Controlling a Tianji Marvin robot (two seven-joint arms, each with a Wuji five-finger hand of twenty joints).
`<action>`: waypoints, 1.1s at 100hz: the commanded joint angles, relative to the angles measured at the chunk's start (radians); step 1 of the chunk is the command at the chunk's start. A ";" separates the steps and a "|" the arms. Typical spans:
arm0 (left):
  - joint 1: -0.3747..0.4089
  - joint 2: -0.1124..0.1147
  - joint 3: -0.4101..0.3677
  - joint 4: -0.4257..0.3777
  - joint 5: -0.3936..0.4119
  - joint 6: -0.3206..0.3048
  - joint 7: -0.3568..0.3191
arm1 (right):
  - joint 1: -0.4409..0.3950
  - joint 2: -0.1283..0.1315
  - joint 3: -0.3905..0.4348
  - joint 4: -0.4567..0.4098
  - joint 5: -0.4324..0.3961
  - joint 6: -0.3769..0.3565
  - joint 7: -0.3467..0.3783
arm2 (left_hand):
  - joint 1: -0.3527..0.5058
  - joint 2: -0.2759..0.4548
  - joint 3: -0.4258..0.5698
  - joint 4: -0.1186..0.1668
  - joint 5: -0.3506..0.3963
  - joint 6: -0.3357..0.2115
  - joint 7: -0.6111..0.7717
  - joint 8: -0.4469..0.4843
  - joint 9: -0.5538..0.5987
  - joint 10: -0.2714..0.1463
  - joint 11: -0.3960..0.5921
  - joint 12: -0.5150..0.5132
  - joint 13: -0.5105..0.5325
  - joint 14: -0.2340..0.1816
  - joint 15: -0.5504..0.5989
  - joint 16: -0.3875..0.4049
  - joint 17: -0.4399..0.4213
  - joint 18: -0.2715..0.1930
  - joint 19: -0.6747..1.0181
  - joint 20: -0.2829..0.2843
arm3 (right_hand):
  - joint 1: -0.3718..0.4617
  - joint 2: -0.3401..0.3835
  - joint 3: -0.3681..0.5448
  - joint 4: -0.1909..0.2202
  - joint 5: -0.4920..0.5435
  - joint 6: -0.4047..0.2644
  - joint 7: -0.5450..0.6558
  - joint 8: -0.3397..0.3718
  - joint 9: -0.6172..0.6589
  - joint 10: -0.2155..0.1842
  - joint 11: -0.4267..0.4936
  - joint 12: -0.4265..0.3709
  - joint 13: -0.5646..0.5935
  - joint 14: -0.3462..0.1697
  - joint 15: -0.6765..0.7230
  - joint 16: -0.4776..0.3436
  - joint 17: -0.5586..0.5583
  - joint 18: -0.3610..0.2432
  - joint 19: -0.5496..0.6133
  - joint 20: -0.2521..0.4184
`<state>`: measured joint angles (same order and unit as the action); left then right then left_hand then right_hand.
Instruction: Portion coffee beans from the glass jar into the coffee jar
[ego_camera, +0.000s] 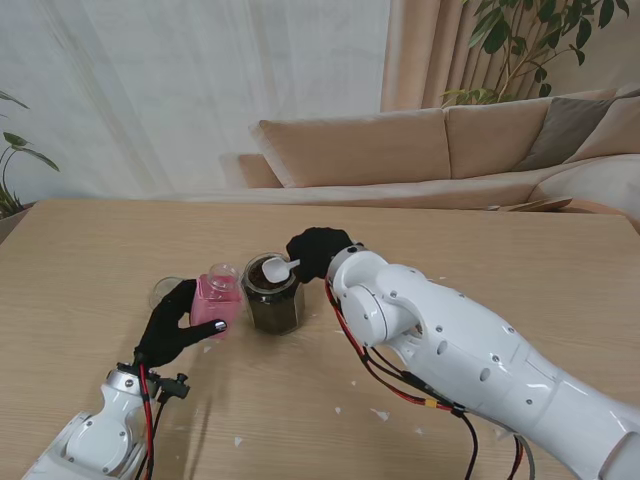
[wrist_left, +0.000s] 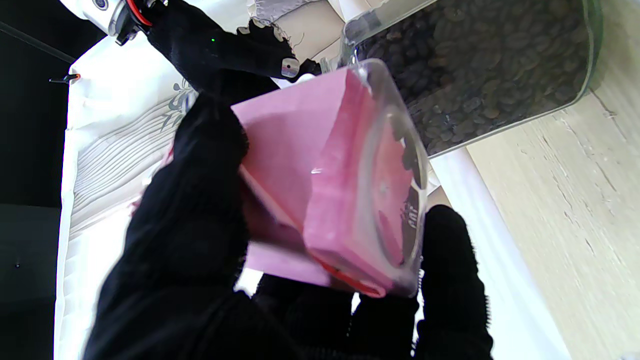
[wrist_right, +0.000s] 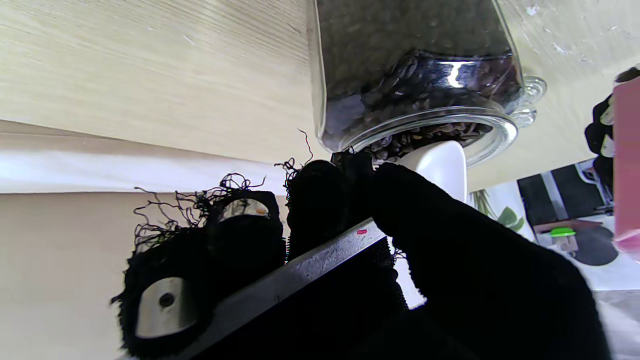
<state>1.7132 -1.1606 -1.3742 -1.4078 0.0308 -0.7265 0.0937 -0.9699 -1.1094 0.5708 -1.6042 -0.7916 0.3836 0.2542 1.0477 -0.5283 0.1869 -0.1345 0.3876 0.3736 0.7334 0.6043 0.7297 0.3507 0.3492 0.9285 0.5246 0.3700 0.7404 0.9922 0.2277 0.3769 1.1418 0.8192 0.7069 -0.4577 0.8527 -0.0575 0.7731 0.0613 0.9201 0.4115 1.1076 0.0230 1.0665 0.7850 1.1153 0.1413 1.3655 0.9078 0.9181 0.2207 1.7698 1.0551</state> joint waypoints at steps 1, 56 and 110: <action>0.006 -0.004 0.000 -0.007 -0.001 -0.005 -0.015 | -0.009 0.002 0.000 -0.024 -0.006 -0.011 0.023 | 0.243 0.190 0.330 0.025 0.086 -0.190 0.235 0.063 0.110 -0.144 0.188 0.094 0.013 -0.022 0.003 0.019 -0.004 -0.011 -0.007 0.007 | -0.036 -0.020 -0.013 -0.001 -0.037 0.010 0.017 -0.008 -0.025 -0.026 0.033 0.017 0.003 -0.001 0.045 0.023 0.042 -0.091 0.195 -0.010; 0.007 -0.005 0.000 -0.007 0.008 -0.002 -0.008 | -0.012 0.018 0.015 -0.071 0.021 -0.020 0.089 | 0.243 0.191 0.330 0.025 0.086 -0.191 0.236 0.064 0.109 -0.146 0.187 0.094 0.012 -0.023 0.001 0.019 -0.004 -0.011 -0.007 0.007 | -0.122 0.097 -0.188 -0.056 -0.070 -0.041 -0.164 0.088 -0.170 -0.029 0.014 0.079 -0.072 -0.010 0.074 0.053 0.037 -0.143 0.243 -0.021; 0.009 -0.005 -0.001 -0.008 0.010 -0.004 -0.007 | -0.036 0.005 0.031 -0.063 0.045 -0.028 0.030 | 0.243 0.190 0.330 0.025 0.086 -0.191 0.236 0.064 0.110 -0.145 0.187 0.095 0.013 -0.022 0.002 0.020 -0.004 -0.011 -0.007 0.007 | 0.053 0.174 -0.166 0.030 -0.047 -0.056 0.067 0.159 -0.126 -0.020 0.078 0.091 -0.003 -0.024 0.116 0.046 0.109 -0.130 0.294 -0.059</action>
<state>1.7145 -1.1607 -1.3743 -1.4085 0.0392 -0.7262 0.0994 -0.9948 -1.0960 0.6009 -1.6736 -0.7391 0.3578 0.2869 1.0477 -0.5283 0.1869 -0.1381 0.3876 0.3736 0.7334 0.6043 0.7297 0.3507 0.3492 0.9285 0.5246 0.3700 0.7404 0.9923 0.2277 0.3769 1.1416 0.8192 0.7083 -0.2948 0.6561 -0.0676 0.7346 -0.0099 0.9500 0.5356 0.9483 0.0163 1.0930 0.8536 1.0804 0.1066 1.4312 0.9439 0.9701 0.1657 1.7718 1.0120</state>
